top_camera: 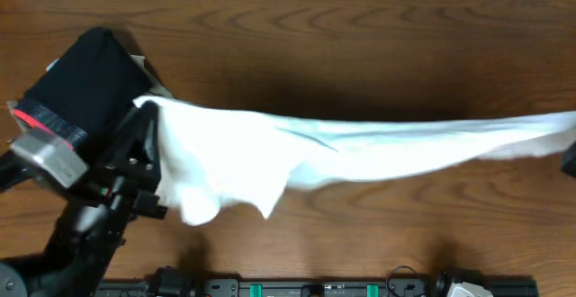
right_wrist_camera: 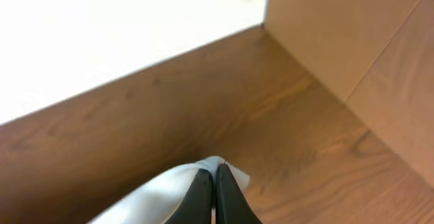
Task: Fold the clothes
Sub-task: 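Lift and swing the shirt with both grippers, laying it flat front-up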
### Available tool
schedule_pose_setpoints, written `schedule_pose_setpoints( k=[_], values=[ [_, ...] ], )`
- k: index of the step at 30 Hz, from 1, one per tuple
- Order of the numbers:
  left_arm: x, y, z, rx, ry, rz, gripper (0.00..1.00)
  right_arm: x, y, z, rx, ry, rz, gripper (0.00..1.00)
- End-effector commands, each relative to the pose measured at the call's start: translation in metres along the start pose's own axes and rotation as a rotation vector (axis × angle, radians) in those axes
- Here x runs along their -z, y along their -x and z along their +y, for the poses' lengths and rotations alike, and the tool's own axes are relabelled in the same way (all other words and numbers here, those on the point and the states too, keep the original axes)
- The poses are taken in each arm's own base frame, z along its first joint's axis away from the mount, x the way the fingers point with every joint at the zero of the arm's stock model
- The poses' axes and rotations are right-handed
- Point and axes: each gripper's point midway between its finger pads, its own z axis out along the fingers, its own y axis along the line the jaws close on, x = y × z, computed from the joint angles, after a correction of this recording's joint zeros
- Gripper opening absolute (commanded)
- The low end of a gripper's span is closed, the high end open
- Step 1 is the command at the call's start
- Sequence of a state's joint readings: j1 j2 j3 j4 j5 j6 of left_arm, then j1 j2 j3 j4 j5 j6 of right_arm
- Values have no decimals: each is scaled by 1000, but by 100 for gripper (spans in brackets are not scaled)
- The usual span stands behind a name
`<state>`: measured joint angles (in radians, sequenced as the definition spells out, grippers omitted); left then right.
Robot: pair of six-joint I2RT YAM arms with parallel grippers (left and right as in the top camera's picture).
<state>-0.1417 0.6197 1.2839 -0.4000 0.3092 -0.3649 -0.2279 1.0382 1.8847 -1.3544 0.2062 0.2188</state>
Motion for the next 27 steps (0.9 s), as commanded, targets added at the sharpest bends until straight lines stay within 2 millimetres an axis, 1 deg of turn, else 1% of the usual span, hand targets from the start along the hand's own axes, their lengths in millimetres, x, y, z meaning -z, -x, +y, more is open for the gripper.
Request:
schedule_pose_setpoints(
  k=[1, 4, 7, 8, 12, 13, 14, 15, 17, 18, 19, 21, 22, 23, 25, 27],
  values=[
    [-23, -10, 25, 3, 96, 35, 6, -20, 6, -6, 11, -58, 20, 1],
    [-52, -30, 43, 23, 132, 116, 6, -50, 4, 0, 25, -71, 86, 1],
    [-86, -61, 67, 49, 179, 220, 6, -98, -6, 8, 49, -89, 198, 1],
    [-100, -74, 77, 59, 197, 261, 6, -114, -10, 10, 56, -95, 231, 1],
    [-157, -122, 111, 87, 222, 367, 6, -191, -29, 26, 78, -95, 353, 1],
    [-174, -133, 119, 90, 214, 373, 6, -217, -33, 35, 90, -69, 370, 1],
    [-191, -141, 124, 92, 193, 369, 6, -237, -35, 43, 106, -38, 373, 1],
    [-208, -146, 128, 98, 170, 356, 6, -253, -37, 49, 113, -16, 372, 1],
    [-234, -149, 135, 147, 144, 321, 6, -279, -36, 56, 97, -2, 359, 1],
    [-244, -146, 133, 170, 105, 311, 6, -283, -31, 58, 85, -1, 343, 1],
    [-253, -138, 126, 186, 53, 300, 6, -284, -23, 60, 78, 3, 318, 1],
    [-264, -112, 116, 180, -11, 266, 6, -275, 3, 62, 68, 9, 248, 1],
    [-267, -97, 112, 169, -23, 242, 6, -265, 21, 61, 59, 10, 199, 1],
    [-268, -75, 107, 154, -33, 208, 6, -253, 41, 60, 49, 10, 150, 1],
    [-263, -48, 98, 129, -49, 177, 6, -234, 63, 58, 37, 14, 96, 1],
    [-253, -29, 87, 117, -72, 191, 6, -215, 77, 54, 42, 13, 66, 1]
  ],
)
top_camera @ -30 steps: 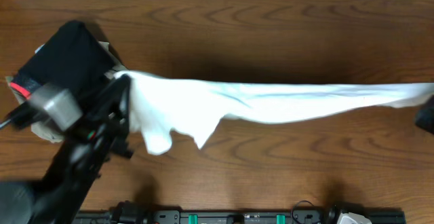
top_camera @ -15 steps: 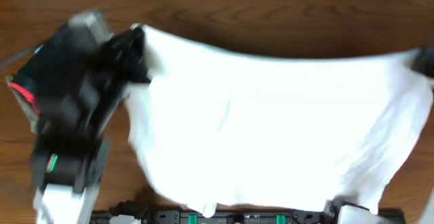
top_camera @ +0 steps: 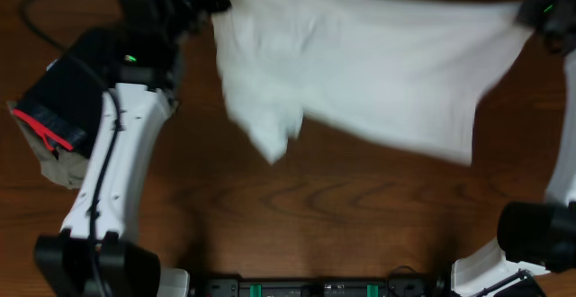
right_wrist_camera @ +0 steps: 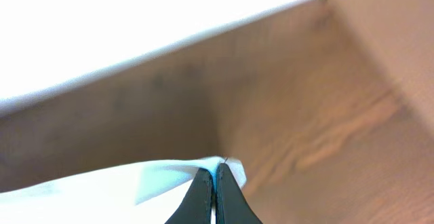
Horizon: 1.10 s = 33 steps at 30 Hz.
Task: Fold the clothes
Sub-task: 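Lift and swing the shirt with both grippers, laying it flat front-up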
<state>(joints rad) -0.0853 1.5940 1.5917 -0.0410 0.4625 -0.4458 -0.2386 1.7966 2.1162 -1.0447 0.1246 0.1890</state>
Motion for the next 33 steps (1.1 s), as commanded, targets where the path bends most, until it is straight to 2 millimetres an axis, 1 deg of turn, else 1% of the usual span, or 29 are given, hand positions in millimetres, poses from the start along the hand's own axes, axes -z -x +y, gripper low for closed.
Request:
schedule_pose_setpoints(
  k=[1, 2, 4, 7, 10, 13, 14, 16, 20, 23, 26, 29, 31, 33],
  values=[
    [52, 61, -59, -67, -115, -81, 6, 73, 41, -21, -14, -29, -157, 1],
    [57, 57, -59, -51, -102, -53, 6, 77, 38, -24, -13, -44, -144, 1],
    [64, 38, -52, -3, -56, 29, 6, 76, 23, -27, 1, -59, -80, 1],
    [73, -14, -29, 71, 53, 237, 6, 67, -17, -34, 26, -90, 84, 1],
    [90, -79, -1, 158, 173, 486, 6, 56, -66, -41, 54, -122, 285, 1],
    [107, -135, 20, 227, 256, 696, 6, 42, -116, -49, 82, -157, 474, 1],
    [112, -152, 28, 242, 279, 753, 6, 37, -129, -52, 90, -170, 520, 1],
    [120, -181, 44, 278, 335, 842, 6, 25, -162, -58, 104, -200, 625, 1],
    [136, -236, 66, 367, 404, 994, 6, 2, -226, -72, 135, -255, 797, 1],
    [149, -263, 74, 412, 437, 1069, 6, -7, -267, -84, 127, -296, 891, 1],
    [160, -277, 76, 441, 460, 1119, 6, -9, -302, -95, 105, -320, 972, 1],
    [171, -282, 72, 467, 480, 1162, 6, -7, -322, -100, 79, -344, 1015, 1],
    [179, -285, 70, 484, 494, 1192, 6, -8, -329, -101, 74, -351, 1028, 1],
    [184, -287, 68, 480, 492, 1216, 6, -8, -332, -101, 73, -353, 1033, 1]
  ],
)
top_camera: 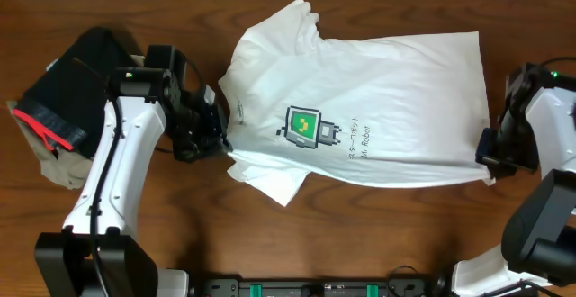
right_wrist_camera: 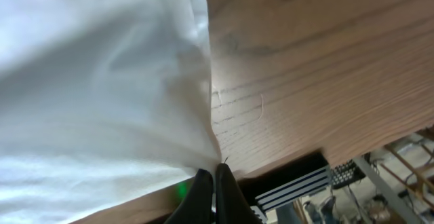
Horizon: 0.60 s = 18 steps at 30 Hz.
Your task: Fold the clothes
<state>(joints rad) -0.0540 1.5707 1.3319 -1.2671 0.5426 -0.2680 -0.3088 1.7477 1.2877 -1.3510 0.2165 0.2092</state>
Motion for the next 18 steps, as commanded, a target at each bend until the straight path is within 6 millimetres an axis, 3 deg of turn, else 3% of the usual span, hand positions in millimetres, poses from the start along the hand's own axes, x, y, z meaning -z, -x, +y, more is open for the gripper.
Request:
schedule_pose_setpoints(
  k=[1, 4, 8, 18],
  values=[
    [1, -5, 4, -31, 17, 14, 6, -3, -1, -4, -40, -18, -2, 1],
    [1, 2, 6, -47, 33, -13, 6, -3, 5, -1, -48, -4, -26, 1],
    [4, 35, 8, -98, 72, -150, 6, -2, 20, 3, -61, 17, -85, 1],
    [17, 86, -16, -196, 5, -364, 8, 8, 69, 16, -103, 93, -282, 1]
  ],
)
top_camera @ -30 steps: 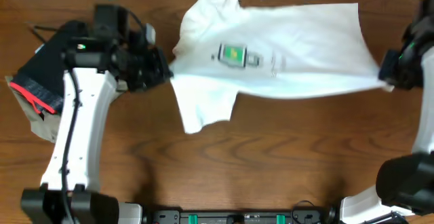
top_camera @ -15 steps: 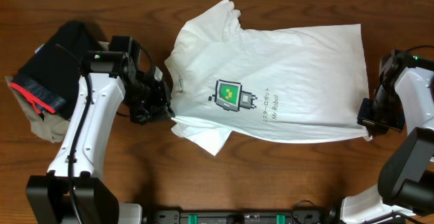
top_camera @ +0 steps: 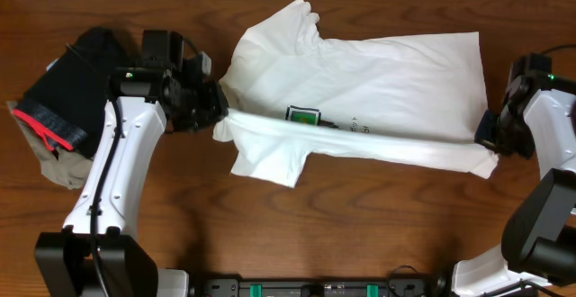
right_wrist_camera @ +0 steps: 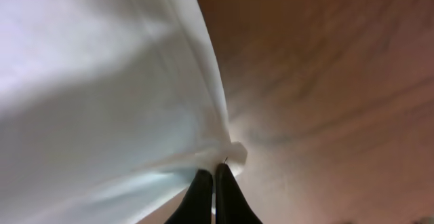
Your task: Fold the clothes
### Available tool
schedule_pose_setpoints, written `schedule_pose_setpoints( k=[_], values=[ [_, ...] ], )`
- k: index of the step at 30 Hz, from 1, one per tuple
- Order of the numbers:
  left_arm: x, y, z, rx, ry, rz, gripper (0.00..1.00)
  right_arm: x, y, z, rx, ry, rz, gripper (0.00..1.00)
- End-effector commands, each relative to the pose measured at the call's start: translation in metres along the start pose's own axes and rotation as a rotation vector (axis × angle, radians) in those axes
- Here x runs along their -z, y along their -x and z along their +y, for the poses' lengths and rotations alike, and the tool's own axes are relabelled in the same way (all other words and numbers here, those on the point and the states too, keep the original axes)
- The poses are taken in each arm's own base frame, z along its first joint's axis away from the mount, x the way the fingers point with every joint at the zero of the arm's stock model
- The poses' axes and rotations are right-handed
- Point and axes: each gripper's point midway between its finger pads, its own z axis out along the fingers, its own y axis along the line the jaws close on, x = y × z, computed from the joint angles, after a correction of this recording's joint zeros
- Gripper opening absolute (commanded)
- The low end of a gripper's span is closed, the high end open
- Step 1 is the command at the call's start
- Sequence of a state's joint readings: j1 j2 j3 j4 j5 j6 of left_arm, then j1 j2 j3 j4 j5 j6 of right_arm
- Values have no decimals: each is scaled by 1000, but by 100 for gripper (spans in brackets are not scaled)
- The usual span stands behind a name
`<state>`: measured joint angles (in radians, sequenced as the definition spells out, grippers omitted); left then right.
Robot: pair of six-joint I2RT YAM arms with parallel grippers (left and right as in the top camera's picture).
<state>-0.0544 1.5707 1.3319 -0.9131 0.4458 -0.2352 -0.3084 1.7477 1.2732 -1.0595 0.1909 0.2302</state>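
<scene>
A white T-shirt [top_camera: 378,72] with a printed logo [top_camera: 302,114] lies across the back half of the table, its near edge lifted into a raised fold between the two arms. My left gripper [top_camera: 219,117] is shut on the shirt's near left edge by the sleeve. My right gripper [top_camera: 490,144] is shut on the near right hem corner; in the right wrist view the shirt cloth [right_wrist_camera: 102,81] is pinched between the black fingertips [right_wrist_camera: 202,183]. The near sleeve [top_camera: 270,162] hangs down onto the table.
A pile of dark clothing [top_camera: 76,76] with a red-trimmed piece [top_camera: 40,117] sits at the left edge, beside my left arm. The wooden table [top_camera: 360,225] shows bare in front of the shirt.
Both grippers have moved back from the near side, taking the shirt's near edge with them. That edge now stands up in a fold over the lower part of the print.
The shirt first hung stretched between both shut grippers low over the table. Then it was held up at the far edge. Then it lay spread flat, print up, with both grippers at its near corners. Now the near edge is lifted over the shirt.
</scene>
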Motion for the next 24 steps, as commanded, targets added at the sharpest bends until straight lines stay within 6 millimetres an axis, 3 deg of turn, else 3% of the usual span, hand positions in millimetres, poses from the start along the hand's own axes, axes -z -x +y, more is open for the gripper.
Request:
schedule_pose_setpoints(
  k=[1, 10, 24],
  values=[
    [1, 11, 1, -23, 9, -47, 8, 1, 10, 2, -30, 18, -41, 1],
    [-6, 36, -4, -56, -15, -126, 11, 6, 45, 20, -26, 111, -180, 1],
    [-79, 26, 31, 20, 38, 55, 11, 14, 75, 29, -41, 161, -301, 1]
  ],
)
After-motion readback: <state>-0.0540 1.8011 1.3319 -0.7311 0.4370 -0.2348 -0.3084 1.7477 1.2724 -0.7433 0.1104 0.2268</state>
